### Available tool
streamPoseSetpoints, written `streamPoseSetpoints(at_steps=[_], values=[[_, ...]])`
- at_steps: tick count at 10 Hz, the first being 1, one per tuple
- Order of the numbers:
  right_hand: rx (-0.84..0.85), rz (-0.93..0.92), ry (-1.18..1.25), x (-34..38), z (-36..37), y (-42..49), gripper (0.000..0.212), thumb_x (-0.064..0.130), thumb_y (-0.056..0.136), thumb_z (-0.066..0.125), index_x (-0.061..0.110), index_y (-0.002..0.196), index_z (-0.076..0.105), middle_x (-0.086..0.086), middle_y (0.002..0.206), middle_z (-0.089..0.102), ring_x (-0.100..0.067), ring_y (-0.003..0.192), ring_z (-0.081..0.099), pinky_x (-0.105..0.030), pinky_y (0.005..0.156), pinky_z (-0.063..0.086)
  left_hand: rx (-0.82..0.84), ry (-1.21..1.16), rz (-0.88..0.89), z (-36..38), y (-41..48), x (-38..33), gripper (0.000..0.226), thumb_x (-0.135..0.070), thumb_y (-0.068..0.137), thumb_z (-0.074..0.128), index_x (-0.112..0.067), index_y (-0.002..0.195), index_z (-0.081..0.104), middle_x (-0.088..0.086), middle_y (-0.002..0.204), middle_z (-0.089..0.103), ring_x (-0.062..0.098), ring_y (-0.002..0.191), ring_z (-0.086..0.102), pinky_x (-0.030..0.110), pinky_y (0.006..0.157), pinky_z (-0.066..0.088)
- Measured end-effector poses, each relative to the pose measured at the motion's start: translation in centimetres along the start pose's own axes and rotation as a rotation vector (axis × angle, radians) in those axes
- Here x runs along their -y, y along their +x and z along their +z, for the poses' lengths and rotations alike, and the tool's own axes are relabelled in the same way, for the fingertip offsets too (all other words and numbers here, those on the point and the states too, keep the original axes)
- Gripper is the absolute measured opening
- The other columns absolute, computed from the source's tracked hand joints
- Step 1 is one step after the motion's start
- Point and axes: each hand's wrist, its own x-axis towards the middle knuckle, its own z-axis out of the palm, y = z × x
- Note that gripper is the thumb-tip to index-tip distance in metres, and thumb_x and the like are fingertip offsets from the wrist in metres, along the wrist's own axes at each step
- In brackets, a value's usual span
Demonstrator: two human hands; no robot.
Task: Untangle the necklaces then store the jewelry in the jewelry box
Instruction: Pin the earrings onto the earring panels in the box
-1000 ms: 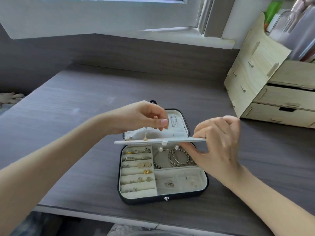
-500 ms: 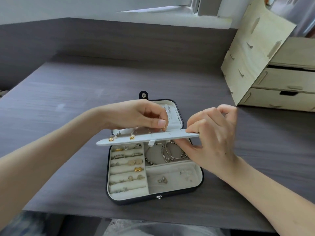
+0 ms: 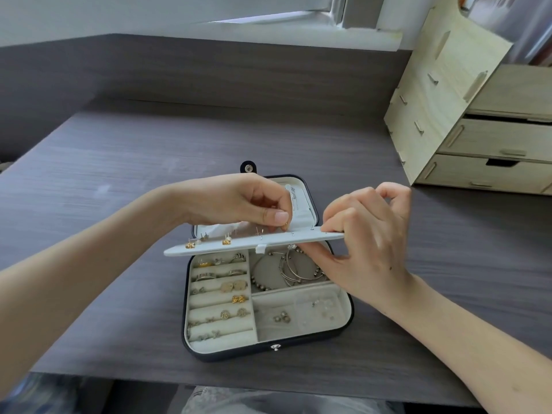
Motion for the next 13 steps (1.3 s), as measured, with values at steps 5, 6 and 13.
streamPoseSetpoints(at_steps=[5, 6, 13], values=[[-0.02, -0.002, -0.017, 0.1, 0.1, -0.2, 0.038, 0.038, 0.079, 0.073, 0.016, 0.077, 0.041, 0.004, 0.068, 0.063, -0.017, 0.063, 0.051, -0.035, 0.073, 0.027, -0.071, 0.539, 0.07, 0.2, -0.3, -1.9, 0.022, -0.018, 0.09, 0.06, -0.029, 0.072, 0.055, -0.012, 0.068, 0.056, 0.005, 0.068, 0.052, 0.011, 0.061, 0.037], [-0.021, -0.002, -0.021, 0.1, 0.1, -0.2, 0.039, 0.036, 0.078, 0.074, 0.017, 0.077, 0.041, 0.004, 0.068, 0.063, -0.016, 0.064, 0.05, -0.035, 0.073, 0.027, -0.102, 0.623, 0.068, 0.6, -0.4, -2.1, 0.027, -0.02, 0.091, 0.059, -0.034, 0.07, 0.049, -0.014, 0.068, 0.054, 0.004, 0.069, 0.049, 0.009, 0.06, 0.035], [-0.009, 0.012, 0.004, 0.1, 0.0, -0.1, 0.039, 0.038, 0.079, 0.073, 0.016, 0.077, 0.042, 0.002, 0.068, 0.063, -0.018, 0.064, 0.052, -0.037, 0.075, 0.028, -0.149, -0.012, -0.045, 0.8, -0.8, 0.1, 0.018, -0.026, 0.086, 0.055, -0.026, 0.071, 0.064, -0.005, 0.072, 0.06, 0.015, 0.069, 0.052, 0.033, 0.068, 0.043]])
